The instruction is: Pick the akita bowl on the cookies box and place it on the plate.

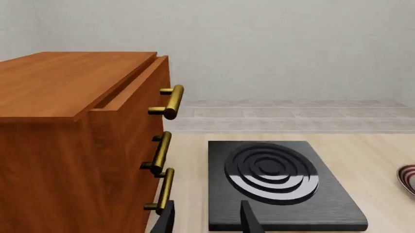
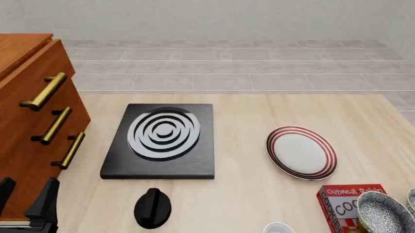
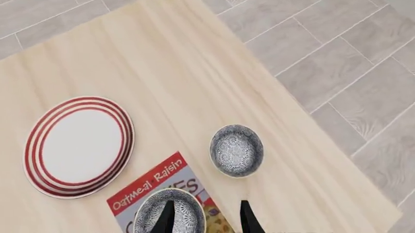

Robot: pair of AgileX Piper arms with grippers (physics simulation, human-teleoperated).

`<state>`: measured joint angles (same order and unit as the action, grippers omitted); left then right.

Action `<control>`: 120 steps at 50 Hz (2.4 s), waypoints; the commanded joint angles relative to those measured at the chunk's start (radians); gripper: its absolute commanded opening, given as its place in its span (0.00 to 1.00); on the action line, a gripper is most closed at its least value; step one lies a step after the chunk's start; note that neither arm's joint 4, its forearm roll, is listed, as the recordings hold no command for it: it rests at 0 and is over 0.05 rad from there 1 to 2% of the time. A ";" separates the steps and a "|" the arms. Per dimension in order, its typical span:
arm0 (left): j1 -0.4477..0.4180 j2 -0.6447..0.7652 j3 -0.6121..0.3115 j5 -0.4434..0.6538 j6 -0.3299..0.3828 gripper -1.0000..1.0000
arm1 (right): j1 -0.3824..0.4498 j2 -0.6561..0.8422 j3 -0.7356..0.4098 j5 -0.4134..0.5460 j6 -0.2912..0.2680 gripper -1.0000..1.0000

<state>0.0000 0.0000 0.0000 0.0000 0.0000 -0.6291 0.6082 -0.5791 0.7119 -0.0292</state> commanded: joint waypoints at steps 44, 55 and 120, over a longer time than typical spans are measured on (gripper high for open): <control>0.000 0.000 0.000 0.000 0.000 1.00 | 0.001 0.073 0.264 -0.189 0.016 1.00; 0.000 0.000 0.000 0.000 0.000 1.00 | 0.000 0.101 0.296 -0.229 0.012 1.00; 0.000 0.000 0.000 0.000 0.000 1.00 | 0.016 0.192 0.378 -0.355 0.023 1.00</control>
<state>0.0000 0.0000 0.0000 0.0000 0.0000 -0.6102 0.7784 -0.2103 0.3808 -0.0027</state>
